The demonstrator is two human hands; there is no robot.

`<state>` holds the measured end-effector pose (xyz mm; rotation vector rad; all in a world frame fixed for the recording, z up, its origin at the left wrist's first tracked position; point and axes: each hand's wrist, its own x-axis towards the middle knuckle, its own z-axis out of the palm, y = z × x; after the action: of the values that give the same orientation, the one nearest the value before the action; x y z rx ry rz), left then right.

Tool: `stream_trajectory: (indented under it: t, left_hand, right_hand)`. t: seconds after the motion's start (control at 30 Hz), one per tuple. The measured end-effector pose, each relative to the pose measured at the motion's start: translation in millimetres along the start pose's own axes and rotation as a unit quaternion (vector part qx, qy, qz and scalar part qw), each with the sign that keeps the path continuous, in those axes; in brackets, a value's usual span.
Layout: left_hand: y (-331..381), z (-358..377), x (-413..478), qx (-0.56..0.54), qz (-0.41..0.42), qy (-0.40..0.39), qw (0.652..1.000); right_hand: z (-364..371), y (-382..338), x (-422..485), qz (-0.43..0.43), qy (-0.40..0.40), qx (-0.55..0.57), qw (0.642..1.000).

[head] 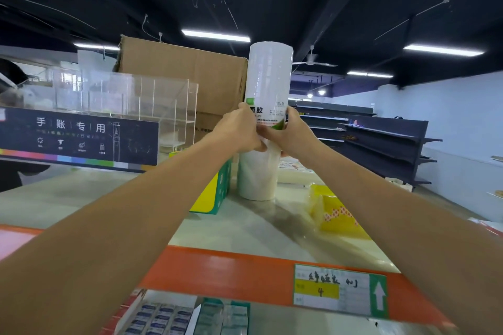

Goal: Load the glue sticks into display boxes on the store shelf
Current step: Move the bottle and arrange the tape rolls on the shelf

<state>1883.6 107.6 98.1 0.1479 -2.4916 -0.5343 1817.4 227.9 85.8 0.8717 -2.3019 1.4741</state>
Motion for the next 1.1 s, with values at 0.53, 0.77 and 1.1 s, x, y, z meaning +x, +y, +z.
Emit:
stream_trajectory:
  t: [0.53,0.77,1.1]
  left_hand:
    - [20,21,-33,0.23,0.112,0.2,0.946]
    - [60,45,-52,0.108,0.205,0.098,0.968]
    - [82,64,-44,0.058,0.193,-0.184,0.962]
  right_hand:
    - [-35,-2,-27,0.031,-0.087,-0.143,0.985]
    - [-87,10,-68,-0.022,-0.21,-0.415,0.885]
    - [-135,46,-66,0.045,-0.286,-0.437,0.852]
